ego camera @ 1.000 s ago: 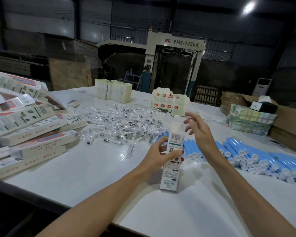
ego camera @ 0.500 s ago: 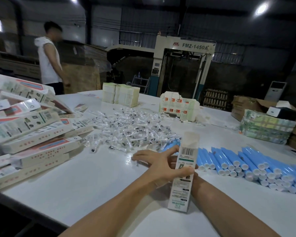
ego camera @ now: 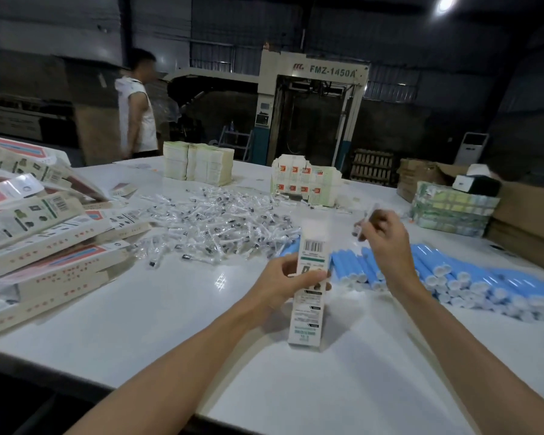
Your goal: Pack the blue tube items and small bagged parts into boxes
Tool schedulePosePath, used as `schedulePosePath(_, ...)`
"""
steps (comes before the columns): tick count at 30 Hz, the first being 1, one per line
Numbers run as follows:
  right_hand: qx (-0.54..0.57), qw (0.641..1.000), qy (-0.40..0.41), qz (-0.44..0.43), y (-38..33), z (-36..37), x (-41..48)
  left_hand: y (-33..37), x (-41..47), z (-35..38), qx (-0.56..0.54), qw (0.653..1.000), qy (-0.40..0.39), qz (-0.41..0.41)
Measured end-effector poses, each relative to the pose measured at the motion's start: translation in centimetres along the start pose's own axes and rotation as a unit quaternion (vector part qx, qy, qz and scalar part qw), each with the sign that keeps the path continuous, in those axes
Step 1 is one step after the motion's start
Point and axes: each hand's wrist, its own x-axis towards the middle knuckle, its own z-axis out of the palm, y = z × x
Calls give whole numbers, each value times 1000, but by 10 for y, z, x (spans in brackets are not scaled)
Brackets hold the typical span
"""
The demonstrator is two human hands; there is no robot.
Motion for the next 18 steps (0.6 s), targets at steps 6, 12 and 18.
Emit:
schedulePosePath(6, 94, 993, -25, -70, -66, -14, 5, -1, 2, 4, -5, 1000, 6, 4)
schedulePosePath(12, -14, 991, -109, -71, -77, 24, 6, 0, -1, 6, -11, 1000, 4, 23)
schedulePosePath(18, -123, 974, -172, -85, -68, 34, 2, 1, -1, 6, -6, 999, 7, 34)
